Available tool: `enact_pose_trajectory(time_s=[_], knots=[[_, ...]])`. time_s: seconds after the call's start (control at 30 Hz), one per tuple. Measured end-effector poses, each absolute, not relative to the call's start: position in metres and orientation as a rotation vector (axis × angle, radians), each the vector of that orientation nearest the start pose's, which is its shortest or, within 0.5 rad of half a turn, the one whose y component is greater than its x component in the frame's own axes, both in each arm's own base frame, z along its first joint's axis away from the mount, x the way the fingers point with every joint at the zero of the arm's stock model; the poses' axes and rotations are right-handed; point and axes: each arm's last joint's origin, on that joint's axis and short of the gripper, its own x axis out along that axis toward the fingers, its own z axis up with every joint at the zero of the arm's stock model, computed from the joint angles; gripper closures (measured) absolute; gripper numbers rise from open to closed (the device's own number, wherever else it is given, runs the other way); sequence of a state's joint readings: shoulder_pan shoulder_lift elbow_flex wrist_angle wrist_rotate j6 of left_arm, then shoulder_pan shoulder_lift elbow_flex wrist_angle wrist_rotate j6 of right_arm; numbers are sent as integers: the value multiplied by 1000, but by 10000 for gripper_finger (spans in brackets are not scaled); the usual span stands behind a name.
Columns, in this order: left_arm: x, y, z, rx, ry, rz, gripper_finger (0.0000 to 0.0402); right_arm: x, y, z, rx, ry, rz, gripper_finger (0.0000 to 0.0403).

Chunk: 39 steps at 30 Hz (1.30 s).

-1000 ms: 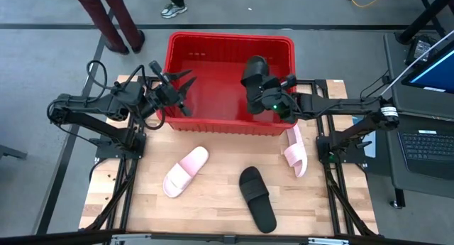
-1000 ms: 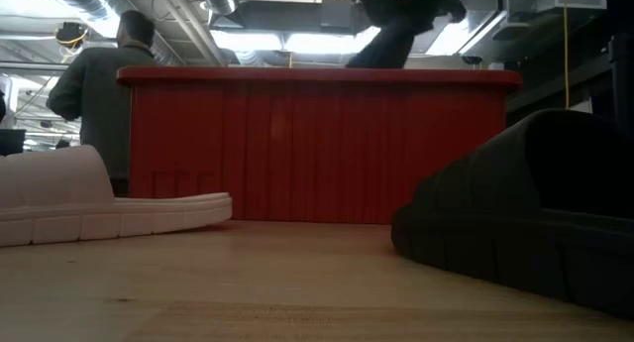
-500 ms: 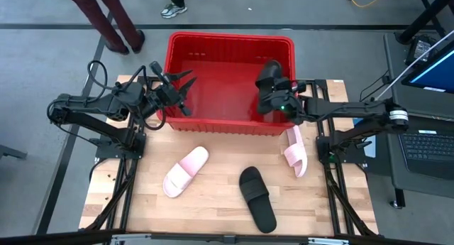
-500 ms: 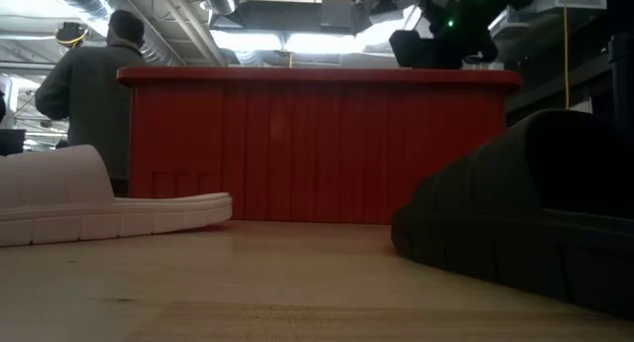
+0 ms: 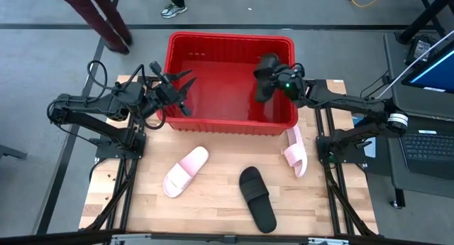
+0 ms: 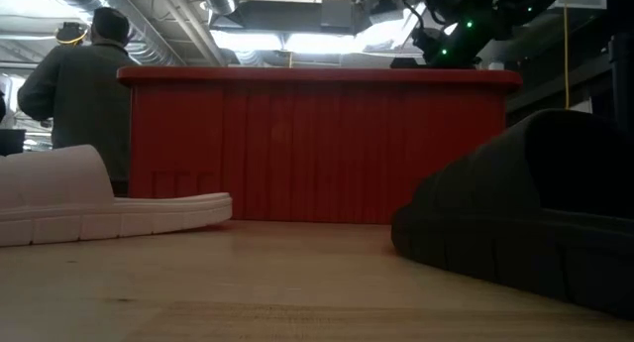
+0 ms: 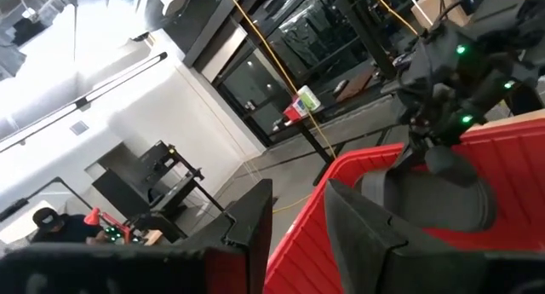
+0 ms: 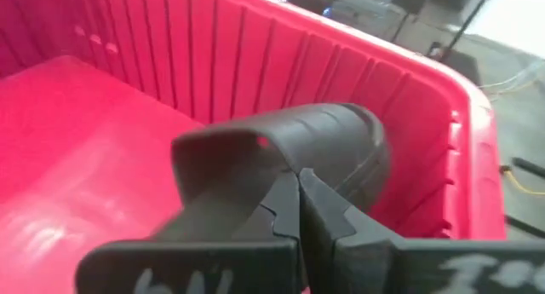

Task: Pick and place slides into bin
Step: Put the top black slipper into the red bin

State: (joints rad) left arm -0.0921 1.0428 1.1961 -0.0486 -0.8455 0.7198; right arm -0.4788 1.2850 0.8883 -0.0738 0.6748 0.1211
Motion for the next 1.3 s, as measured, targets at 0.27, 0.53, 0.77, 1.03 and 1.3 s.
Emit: enact_pose_trajectory(time_s=[0.27,0.53,0.77,1.03,1.3], knots=[[208,3,437,635,179,752,297,228,-160,275,47,469,-1106,403],[208,3,437,635,179,752,297,232,-172,260,83,509,-1102,403],[208,3,437,634,178,752,297,243,-179,247,92,506,-1125,403],[208,3,437,633,178,752,297,245,-181,244,72,512,-1152,403],[208,3,437,633,178,752,297,246,-180,243,47,541,-1109,403]])
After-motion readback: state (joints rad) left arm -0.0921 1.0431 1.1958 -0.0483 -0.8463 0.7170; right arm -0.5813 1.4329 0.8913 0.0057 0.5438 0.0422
